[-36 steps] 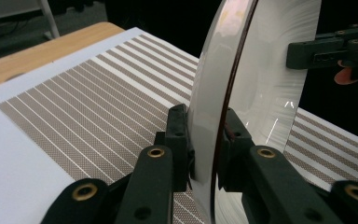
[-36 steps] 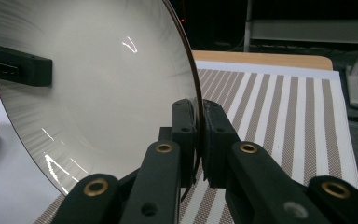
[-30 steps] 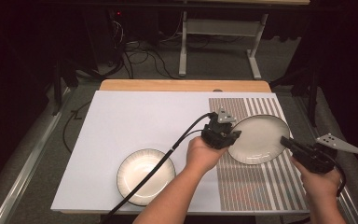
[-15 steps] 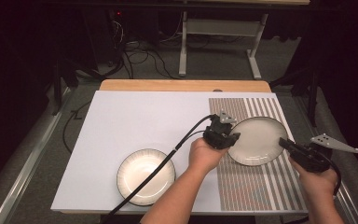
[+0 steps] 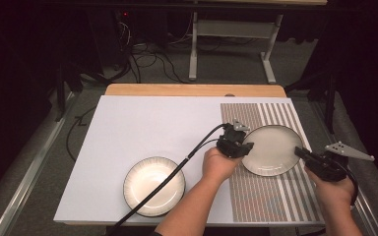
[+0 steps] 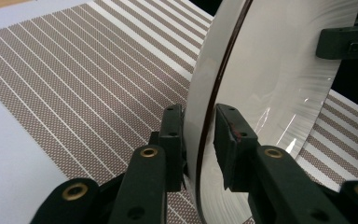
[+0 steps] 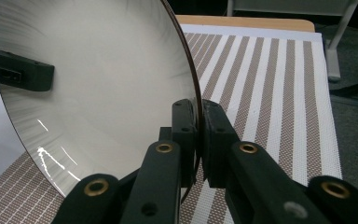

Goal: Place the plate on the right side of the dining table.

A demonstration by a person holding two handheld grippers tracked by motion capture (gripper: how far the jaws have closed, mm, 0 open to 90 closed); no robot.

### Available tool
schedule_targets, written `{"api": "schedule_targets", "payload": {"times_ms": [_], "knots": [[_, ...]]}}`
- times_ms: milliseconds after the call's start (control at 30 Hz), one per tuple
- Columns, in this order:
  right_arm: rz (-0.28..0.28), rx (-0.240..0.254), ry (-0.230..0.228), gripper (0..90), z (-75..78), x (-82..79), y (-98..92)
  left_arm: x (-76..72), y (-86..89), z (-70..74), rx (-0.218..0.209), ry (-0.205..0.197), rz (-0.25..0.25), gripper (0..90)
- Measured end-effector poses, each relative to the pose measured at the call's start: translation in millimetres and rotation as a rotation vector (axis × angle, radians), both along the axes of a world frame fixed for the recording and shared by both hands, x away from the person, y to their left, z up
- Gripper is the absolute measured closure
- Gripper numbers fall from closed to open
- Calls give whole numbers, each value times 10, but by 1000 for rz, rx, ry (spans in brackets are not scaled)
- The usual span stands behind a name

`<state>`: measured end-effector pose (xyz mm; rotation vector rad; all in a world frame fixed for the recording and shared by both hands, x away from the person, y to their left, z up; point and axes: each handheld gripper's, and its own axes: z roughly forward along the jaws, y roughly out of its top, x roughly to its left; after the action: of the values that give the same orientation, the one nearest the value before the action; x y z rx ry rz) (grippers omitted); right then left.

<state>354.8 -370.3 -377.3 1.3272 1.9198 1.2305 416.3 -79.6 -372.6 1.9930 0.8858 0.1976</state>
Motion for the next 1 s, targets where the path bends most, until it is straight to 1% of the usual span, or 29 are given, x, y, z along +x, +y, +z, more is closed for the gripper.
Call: {"api": "schedule_targets", "payload": {"times_ms": [33, 100, 200, 233, 267, 367, 567, 633, 733, 800, 867, 933, 1000], "knots": [[-2, -3, -1, 873, -3, -1, -5, 2, -3, -9, 4, -4, 4, 729], [-4, -3, -2, 873, -7, -2, -14, 6, -18, -30, 0, 7, 3, 728], [-8, -9, 1, 874, -16, 0, -18, 12, -29, -53, 8, 7, 5, 728], [-10, -8, 6, 874, -23, 3, -18, 13, -28, -55, 14, -1, 9, 728], [-11, -4, 9, 874, -27, 6, -23, 13, -34, -60, 8, 4, 6, 728], [-17, -2, 9, 874, -31, 11, -30, 12, -45, -68, 6, 2, 9, 728], [-17, 4, 8, 876, -40, 16, -43, 13, -65, -70, 23, -3, 18, 718], [-10, 6, 8, 878, -36, 14, -46, 15, -73, -83, 29, -6, 28, 699], [5, 8, 1, 882, -29, 8, -39, 26, -70, -83, 25, -10, 43, 618], [3, 7, -1, 882, -25, 7, -30, 24, -60, -68, 29, -28, 48, 574], [1, -2, -1, 880, -27, 16, -24, 6, -42, -37, 19, -50, 45, 538], [-4, -1, 3, 880, -31, 21, -24, -22, -6, 9, 9, -78, 47, 517], [-12, -1, 8, 879, -34, 24, -25, -49, 50, 61, 8, -108, 50, 482]]}}
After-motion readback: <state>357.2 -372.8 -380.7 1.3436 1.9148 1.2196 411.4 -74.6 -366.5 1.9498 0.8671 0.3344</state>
